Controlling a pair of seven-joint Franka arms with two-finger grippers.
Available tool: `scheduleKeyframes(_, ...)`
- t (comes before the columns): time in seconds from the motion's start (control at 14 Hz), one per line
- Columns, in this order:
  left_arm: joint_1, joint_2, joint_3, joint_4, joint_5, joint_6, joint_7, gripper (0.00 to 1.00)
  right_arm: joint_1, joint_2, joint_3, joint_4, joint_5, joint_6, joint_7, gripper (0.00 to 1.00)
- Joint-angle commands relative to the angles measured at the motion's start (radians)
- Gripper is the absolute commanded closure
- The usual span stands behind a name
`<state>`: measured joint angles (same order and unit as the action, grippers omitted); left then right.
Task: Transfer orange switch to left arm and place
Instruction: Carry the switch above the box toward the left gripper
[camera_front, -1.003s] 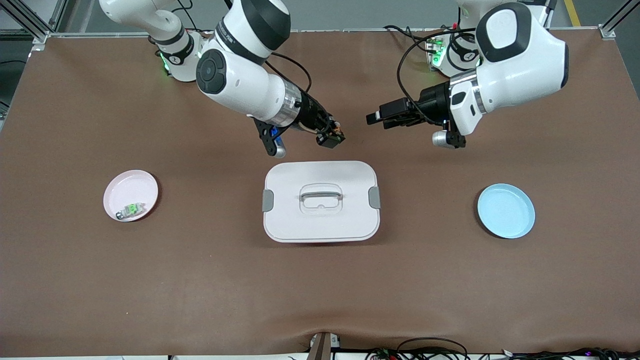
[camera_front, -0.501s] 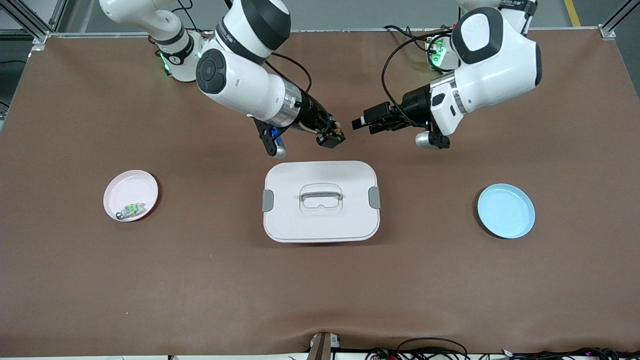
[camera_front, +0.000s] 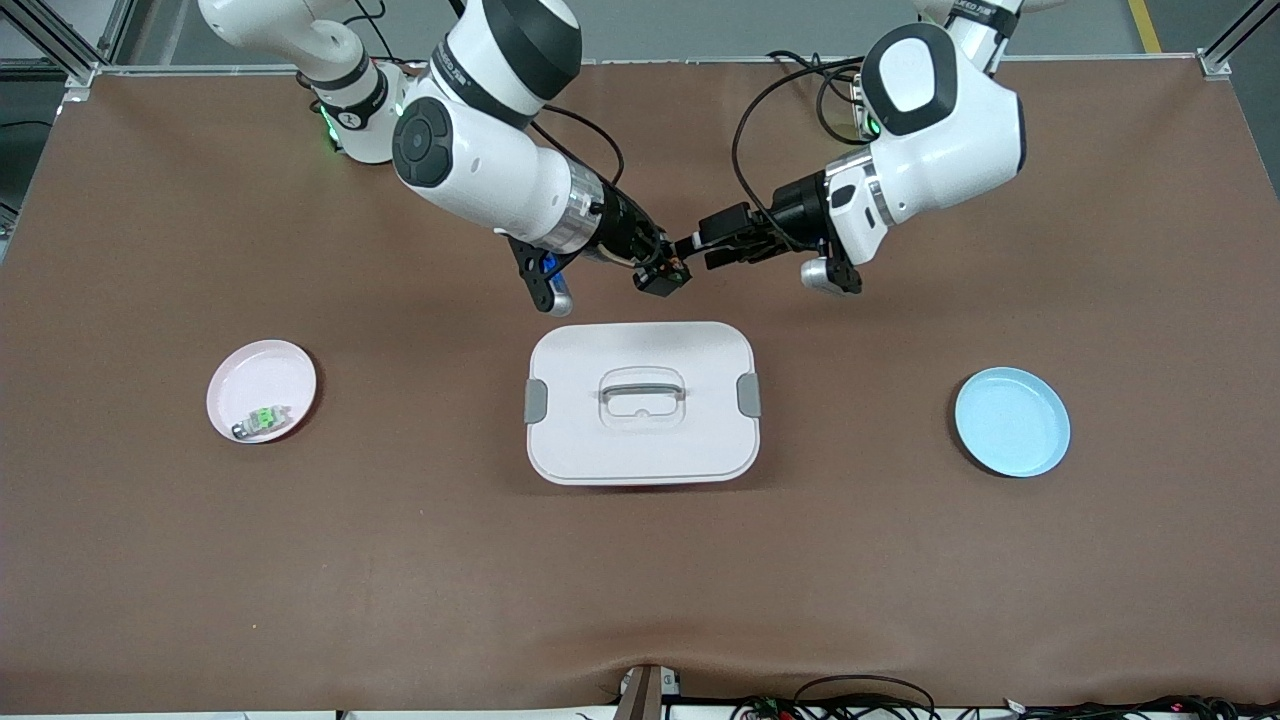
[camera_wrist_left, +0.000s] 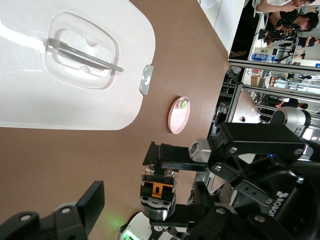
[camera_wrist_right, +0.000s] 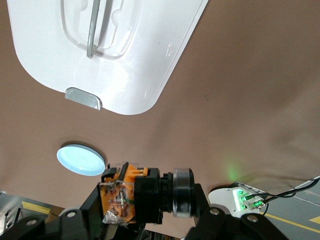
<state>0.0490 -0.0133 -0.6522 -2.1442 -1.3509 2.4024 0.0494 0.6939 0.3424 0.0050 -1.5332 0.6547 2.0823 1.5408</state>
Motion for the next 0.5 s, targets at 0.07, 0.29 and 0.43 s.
scheduleKeyframes(0.07, 0.0, 0.012, -0.032, -0.002, -0.062, 0.057, 0.035, 0.21, 0.012, 0.012, -0.01, 0.027, 0.003, -0.004, 0.015, 0.67)
scheduleKeyframes(0.29, -0.003, 0.022, -0.037, 0.003, -0.076, 0.064, 0.046, 0.24, 0.012, 0.012, -0.01, 0.028, 0.003, -0.005, 0.015, 0.67)
scheduleKeyframes(0.43, -0.014, 0.032, -0.041, 0.007, -0.092, 0.081, 0.053, 0.24, 0.01, 0.012, -0.01, 0.028, 0.003, -0.005, 0.015, 0.67)
